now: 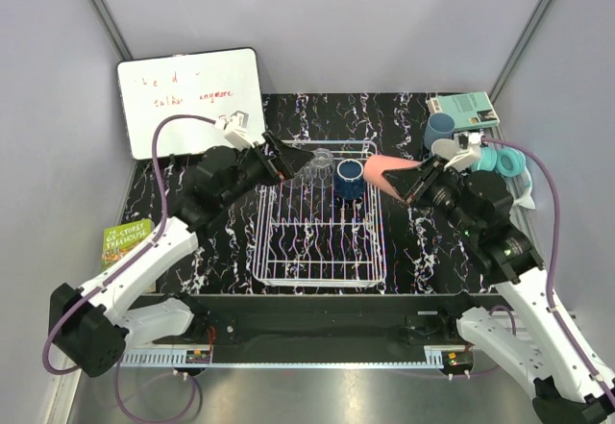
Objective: Unload the cups from the dish rack
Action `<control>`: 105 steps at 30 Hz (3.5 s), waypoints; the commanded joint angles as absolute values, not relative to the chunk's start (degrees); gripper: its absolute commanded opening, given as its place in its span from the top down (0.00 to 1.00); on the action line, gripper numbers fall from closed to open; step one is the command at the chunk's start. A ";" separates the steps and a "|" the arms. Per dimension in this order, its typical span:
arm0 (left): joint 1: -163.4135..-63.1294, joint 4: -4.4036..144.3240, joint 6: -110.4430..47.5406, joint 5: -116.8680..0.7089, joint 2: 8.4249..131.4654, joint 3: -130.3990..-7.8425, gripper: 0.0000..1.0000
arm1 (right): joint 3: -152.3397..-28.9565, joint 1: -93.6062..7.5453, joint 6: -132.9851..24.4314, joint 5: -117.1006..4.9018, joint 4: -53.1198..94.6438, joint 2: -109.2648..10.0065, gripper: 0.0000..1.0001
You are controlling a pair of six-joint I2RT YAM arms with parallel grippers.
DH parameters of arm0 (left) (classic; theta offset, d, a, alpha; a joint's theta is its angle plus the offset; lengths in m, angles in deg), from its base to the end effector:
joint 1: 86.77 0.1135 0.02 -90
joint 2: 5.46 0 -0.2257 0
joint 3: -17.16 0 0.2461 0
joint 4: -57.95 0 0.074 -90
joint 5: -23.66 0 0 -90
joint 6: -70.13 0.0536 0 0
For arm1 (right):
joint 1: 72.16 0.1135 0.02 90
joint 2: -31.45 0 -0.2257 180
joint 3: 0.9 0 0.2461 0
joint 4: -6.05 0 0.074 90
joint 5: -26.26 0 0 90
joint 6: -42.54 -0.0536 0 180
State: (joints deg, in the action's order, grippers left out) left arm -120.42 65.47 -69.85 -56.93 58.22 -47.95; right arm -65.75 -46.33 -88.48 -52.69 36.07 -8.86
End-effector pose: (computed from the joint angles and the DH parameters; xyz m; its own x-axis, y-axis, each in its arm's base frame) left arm 0.2383 -0.1692 0.3085 -0.5791 -0.5221 -0.6261 0.3709 0.5152 -0.7727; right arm 0.1736 0.0954 0.3496 -0.4582 0.4938 -0.7390 -0.3958 0.6311 0.6671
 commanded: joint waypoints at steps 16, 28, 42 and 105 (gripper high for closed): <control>-120.35 91.74 -72.61 -80.84 49.91 -49.16 0.04 | -117.46 -50.79 -83.66 -88.27 72.16 -58.35 1.00; -120.26 92.28 -70.85 -80.14 52.19 -48.81 0.05 | -161.60 -56.34 -83.15 -81.58 95.49 -96.94 1.00; -120.26 92.28 -70.06 -79.79 56.85 -48.81 0.05 | -161.62 -58.62 -83.06 -82.90 90.84 -107.68 1.00; -123.07 92.63 -52.40 -83.65 76.70 -64.35 0.01 | -91.58 -45.70 -76.90 -62.44 47.42 -41.60 0.00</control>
State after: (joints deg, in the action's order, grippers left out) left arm -122.72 94.00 -55.25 -81.15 72.95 -59.39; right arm -97.80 -46.88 -76.17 -65.81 53.82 -50.13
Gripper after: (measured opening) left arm 0.987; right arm 0.994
